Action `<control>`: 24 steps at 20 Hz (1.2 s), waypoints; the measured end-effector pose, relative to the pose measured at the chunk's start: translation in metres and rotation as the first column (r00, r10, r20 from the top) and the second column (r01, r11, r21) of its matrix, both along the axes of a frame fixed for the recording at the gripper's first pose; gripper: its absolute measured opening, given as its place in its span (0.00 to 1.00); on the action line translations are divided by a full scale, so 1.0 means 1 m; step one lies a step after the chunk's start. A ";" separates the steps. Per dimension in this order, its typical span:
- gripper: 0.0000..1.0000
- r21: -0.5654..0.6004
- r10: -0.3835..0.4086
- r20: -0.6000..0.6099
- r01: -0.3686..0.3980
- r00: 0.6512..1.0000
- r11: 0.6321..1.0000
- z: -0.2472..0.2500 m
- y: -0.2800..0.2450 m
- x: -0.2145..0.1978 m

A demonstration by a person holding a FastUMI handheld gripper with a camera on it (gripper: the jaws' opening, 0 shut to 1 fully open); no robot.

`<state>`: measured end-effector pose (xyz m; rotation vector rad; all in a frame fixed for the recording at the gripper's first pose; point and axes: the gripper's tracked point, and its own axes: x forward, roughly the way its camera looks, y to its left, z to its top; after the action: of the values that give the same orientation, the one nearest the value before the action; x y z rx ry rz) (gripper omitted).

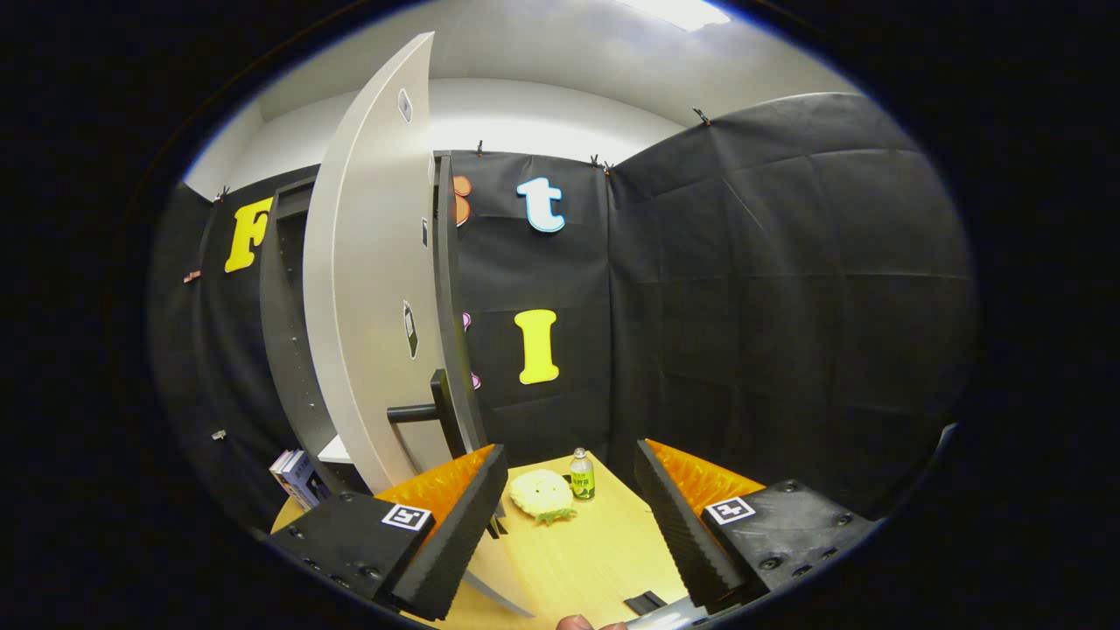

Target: Open the shoe cabinet door, grab the shoes and put them into the shoe cabinet, then close the shoe cabinet door.

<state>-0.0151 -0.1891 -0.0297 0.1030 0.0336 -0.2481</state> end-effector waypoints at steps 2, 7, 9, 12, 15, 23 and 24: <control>0.97 -0.006 0.007 0.005 -0.007 1.000 1.000 -0.002 0.013 -0.002; 0.98 0.018 0.117 0.001 -0.117 0.993 0.993 -0.007 0.070 -0.002; 0.97 0.024 0.169 0.004 -0.169 0.986 0.985 -0.010 0.104 0.001; 0.98 0.027 0.250 0.003 -0.250 0.968 0.968 -0.013 0.147 0.009; 0.98 0.036 0.333 -0.014 -0.332 0.943 0.942 -0.018 0.185 0.020; 0.98 0.041 0.402 -0.015 -0.401 0.915 0.915 -0.021 0.229 0.028; 0.98 0.042 0.400 -0.014 -0.399 0.917 0.916 -0.021 0.230 0.028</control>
<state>0.0132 0.0409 -0.0508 0.1289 0.0808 0.1620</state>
